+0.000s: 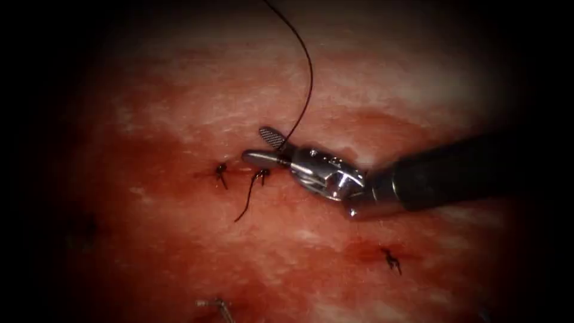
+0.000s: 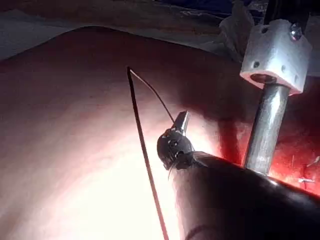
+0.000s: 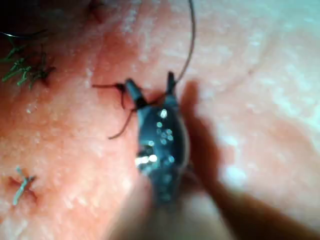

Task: Wound Closure

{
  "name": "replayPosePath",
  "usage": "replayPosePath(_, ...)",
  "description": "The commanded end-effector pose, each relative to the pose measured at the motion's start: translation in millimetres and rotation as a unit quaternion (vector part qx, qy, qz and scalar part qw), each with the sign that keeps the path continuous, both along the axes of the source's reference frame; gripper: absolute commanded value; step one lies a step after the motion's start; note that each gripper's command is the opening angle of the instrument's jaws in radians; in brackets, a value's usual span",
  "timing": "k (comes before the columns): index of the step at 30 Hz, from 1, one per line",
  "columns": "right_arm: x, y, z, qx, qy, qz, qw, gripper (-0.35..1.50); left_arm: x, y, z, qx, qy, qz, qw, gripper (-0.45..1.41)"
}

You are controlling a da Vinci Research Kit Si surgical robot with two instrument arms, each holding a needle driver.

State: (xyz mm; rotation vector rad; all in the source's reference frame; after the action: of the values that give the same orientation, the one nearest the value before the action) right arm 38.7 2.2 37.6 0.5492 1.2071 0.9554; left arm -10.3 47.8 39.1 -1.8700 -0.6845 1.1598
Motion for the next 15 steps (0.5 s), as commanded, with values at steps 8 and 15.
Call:
replayPosePath(8,1.3,-0.1,0.8,0.001,0.001,-0.002,1.0,1.23,-0.6,0.0,0.5,0.007,-0.015,0.007,1.0,-0.45)
replayPosePath(15,2.7,0.1,0.9,0.001,0.009,-0.008,1.0,1.23,-0.5,-0.1,0.4,0.011,-0.022,0.011,1.0,-0.45)
